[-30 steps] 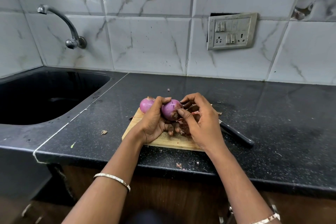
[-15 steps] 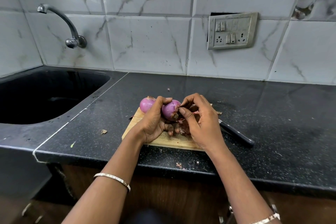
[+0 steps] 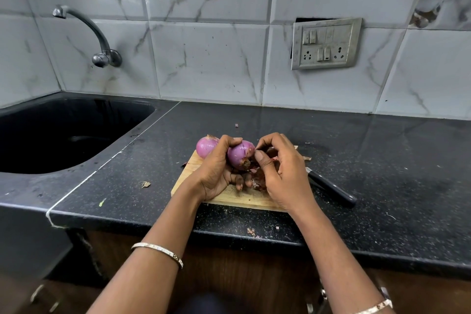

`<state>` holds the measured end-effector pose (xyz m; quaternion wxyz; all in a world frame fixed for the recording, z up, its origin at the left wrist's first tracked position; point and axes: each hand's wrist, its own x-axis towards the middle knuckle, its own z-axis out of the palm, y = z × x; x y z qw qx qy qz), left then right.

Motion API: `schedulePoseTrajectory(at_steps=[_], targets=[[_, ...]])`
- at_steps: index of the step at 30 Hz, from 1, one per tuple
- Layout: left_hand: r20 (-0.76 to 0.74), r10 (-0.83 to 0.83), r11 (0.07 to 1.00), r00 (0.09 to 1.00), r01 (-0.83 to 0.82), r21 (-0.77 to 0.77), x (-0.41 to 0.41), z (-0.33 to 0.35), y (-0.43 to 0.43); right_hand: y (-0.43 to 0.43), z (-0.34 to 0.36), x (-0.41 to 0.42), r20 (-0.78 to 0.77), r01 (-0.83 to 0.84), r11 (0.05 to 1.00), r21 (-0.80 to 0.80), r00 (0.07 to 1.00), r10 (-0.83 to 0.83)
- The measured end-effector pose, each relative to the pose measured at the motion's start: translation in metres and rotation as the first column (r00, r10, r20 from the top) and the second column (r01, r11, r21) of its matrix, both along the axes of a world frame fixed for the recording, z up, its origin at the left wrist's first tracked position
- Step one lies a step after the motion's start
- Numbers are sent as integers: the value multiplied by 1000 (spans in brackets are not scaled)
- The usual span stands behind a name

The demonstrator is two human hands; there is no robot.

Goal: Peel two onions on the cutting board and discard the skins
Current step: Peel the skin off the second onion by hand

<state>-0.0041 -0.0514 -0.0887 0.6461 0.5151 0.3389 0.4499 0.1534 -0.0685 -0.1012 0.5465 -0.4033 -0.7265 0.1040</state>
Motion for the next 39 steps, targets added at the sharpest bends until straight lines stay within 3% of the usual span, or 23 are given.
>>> schedulePoseTrajectory(at_steps=[13, 39], targets=[[11, -27, 1000, 1000, 27, 12, 2, -3, 3, -4, 2, 1, -156, 69, 997, 35, 986, -63], [24, -45, 999, 999, 45, -2, 1, -7, 9, -2, 0, 2, -141, 79, 996, 36, 987, -74]])
